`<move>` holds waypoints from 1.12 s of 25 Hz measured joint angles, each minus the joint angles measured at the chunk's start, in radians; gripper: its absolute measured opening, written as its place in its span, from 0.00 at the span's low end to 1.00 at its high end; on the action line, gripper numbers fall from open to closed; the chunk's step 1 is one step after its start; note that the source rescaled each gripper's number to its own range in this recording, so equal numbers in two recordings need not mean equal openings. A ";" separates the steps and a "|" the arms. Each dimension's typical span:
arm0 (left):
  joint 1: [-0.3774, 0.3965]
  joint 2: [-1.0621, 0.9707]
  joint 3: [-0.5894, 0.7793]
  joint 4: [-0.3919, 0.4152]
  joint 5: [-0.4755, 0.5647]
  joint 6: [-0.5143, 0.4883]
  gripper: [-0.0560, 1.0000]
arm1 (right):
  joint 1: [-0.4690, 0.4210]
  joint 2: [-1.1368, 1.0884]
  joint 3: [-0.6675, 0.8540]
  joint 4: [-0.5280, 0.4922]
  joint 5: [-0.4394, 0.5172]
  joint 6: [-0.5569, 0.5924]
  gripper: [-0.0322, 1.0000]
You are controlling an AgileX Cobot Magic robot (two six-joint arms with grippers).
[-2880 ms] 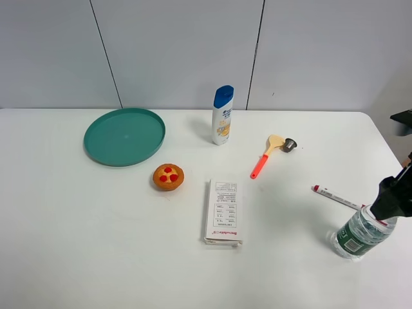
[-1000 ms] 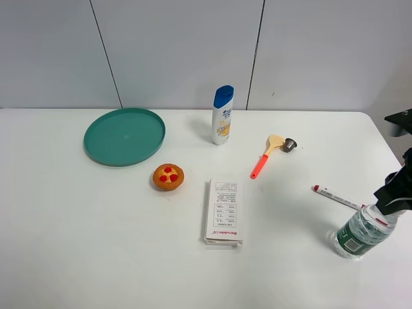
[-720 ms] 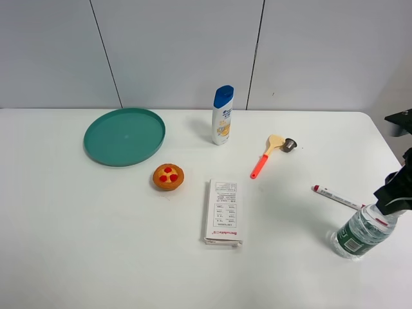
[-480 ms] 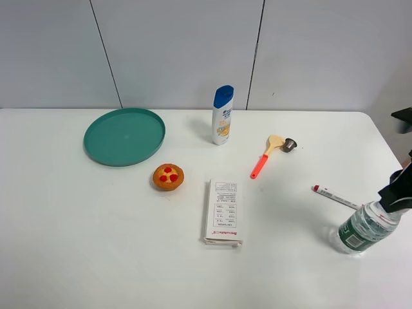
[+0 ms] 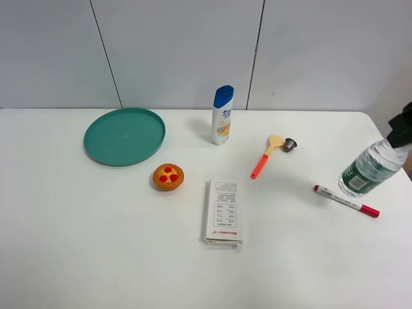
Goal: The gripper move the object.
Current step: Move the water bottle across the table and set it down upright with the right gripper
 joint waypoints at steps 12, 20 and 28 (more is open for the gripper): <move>0.000 0.000 0.000 0.000 0.000 0.000 1.00 | 0.000 0.359 -0.373 0.079 -0.046 0.000 0.03; 0.000 0.000 0.000 0.000 0.000 0.000 1.00 | 0.037 0.558 -0.621 0.183 -0.058 -0.066 0.03; 0.000 0.000 0.000 0.000 0.000 0.000 1.00 | 0.190 0.761 -0.803 0.164 -0.062 -0.069 0.03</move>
